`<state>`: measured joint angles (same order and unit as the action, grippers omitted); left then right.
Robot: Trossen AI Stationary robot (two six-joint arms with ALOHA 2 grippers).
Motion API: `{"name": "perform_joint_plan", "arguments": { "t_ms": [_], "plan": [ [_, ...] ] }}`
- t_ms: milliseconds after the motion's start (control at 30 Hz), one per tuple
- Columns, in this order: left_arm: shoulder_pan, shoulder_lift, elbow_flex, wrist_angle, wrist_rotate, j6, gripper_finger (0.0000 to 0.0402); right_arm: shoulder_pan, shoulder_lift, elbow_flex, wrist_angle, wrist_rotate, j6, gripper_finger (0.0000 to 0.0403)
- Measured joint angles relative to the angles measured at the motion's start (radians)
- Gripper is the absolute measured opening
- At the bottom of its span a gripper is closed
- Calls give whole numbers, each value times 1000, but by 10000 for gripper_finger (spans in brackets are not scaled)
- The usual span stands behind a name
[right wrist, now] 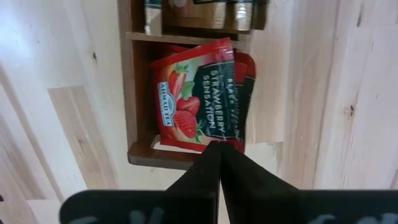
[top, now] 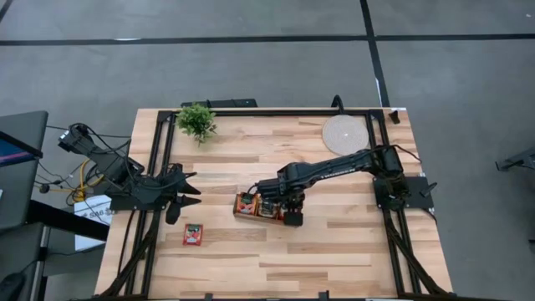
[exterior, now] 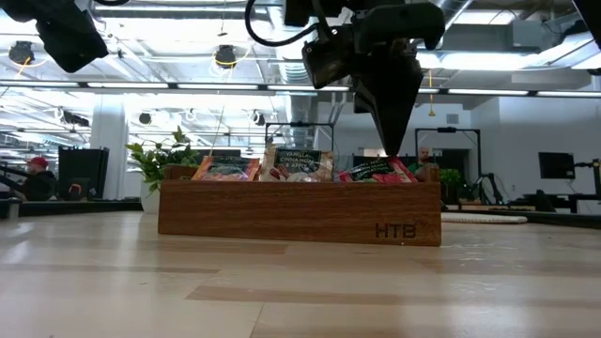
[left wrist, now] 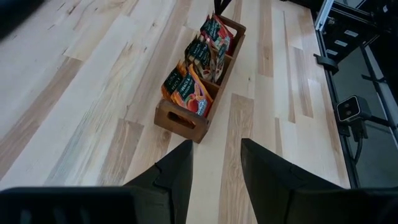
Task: Pick & Place Tea
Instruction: Put the red tea bag into the right section of the wooden organizer
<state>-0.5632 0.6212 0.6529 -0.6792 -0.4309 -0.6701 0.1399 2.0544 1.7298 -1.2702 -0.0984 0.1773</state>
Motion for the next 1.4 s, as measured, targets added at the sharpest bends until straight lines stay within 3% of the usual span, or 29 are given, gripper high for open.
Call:
{"name": "perform_joint_plan", "arguments": {
  "t_ms": [200, 633, 1067, 1400],
  "plan": [
    [0, 0, 0, 0, 0, 3, 126, 4, 0, 0, 1, -4, -2, 13],
    [0, 0, 0, 0, 0, 7, 126, 4, 0, 0, -12, -7, -18, 98],
    [0, 0, 0, 0, -35, 7, 126, 0, -1, 0, -82, -6, -28, 102],
    [0, 0, 0, 0, -64, 7, 126, -22, -1, 0, -14, -3, -80, 102]
  ]
}}
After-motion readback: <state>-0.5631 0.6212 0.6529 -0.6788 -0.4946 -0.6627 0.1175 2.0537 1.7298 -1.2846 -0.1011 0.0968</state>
